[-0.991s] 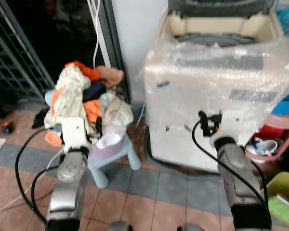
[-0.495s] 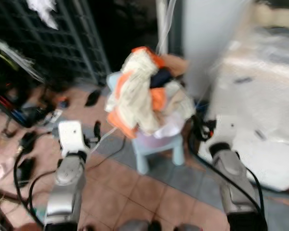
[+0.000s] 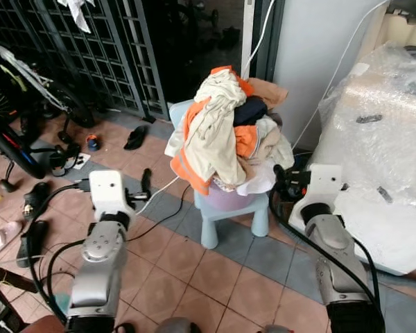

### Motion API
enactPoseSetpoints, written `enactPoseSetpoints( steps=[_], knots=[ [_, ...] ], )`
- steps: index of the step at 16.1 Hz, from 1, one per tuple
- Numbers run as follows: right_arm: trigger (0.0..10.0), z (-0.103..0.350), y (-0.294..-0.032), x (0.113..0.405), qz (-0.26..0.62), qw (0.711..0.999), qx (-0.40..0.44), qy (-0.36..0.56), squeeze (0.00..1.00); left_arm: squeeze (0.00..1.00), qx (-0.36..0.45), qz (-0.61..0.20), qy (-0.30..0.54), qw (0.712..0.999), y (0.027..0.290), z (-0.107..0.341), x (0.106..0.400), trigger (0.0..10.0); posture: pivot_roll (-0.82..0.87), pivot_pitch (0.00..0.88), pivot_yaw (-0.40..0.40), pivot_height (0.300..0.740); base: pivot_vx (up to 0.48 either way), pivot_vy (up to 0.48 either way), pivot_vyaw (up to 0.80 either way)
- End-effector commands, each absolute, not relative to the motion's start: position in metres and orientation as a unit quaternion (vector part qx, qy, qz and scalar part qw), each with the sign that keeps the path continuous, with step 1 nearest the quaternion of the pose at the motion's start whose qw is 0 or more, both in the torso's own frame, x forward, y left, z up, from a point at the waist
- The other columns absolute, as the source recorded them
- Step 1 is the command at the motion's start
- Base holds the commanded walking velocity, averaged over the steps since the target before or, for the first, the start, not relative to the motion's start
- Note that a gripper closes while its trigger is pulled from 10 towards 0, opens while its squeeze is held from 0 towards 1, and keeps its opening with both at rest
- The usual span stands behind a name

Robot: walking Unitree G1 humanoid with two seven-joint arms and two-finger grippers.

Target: Clothes washing

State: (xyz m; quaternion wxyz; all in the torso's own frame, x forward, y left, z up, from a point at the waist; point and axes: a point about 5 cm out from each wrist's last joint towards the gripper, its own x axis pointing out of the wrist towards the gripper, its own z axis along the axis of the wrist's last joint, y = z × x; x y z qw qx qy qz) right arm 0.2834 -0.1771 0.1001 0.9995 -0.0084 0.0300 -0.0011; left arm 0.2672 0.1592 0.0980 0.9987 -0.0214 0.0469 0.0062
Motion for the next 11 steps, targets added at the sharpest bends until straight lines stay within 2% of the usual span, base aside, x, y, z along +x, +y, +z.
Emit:
enactPoseSetpoints(
  steps=[1,3,8,11],
  knots=[
    [10.0,0.1045,-0.1707,0.2874,0.017,1.0,-0.014,0.019,0.0,0.0,-0.021,0.014,0.043,0.999,0.1649,0.0983,0.2648,10.0,-0.03,0.0,0.077,0.74,0.319,0.0,0.0],
    [10.0,0.1058,-0.1672,0.2882,0.027,0.999,-0.018,0.015,0.0,0.0,-0.027,0.016,0.043,0.999,0.165,0.0979,0.2644,10.0,-0.03,0.0,0.071,0.74,0.339,0.0,0.29],
    [10.0,0.1084,-0.167,0.2927,0.029,0.999,-0.02,0.012,0.0,0.0,-0.041,0.02,0.042,0.998,0.1652,0.0969,0.2661,10.0,-0.04,0.0,0.069,0.74,0.48,0.0,0.76],
    [10.0,0.1079,-0.169,0.2919,0.024,0.999,-0.02,0.012,0.0,0.0,-0.042,0.011,0.045,0.998,0.1628,0.0955,0.2682,10.0,-0.05,0.0,0.076,0.74,0.48,0.0,0.55]
  ],
)
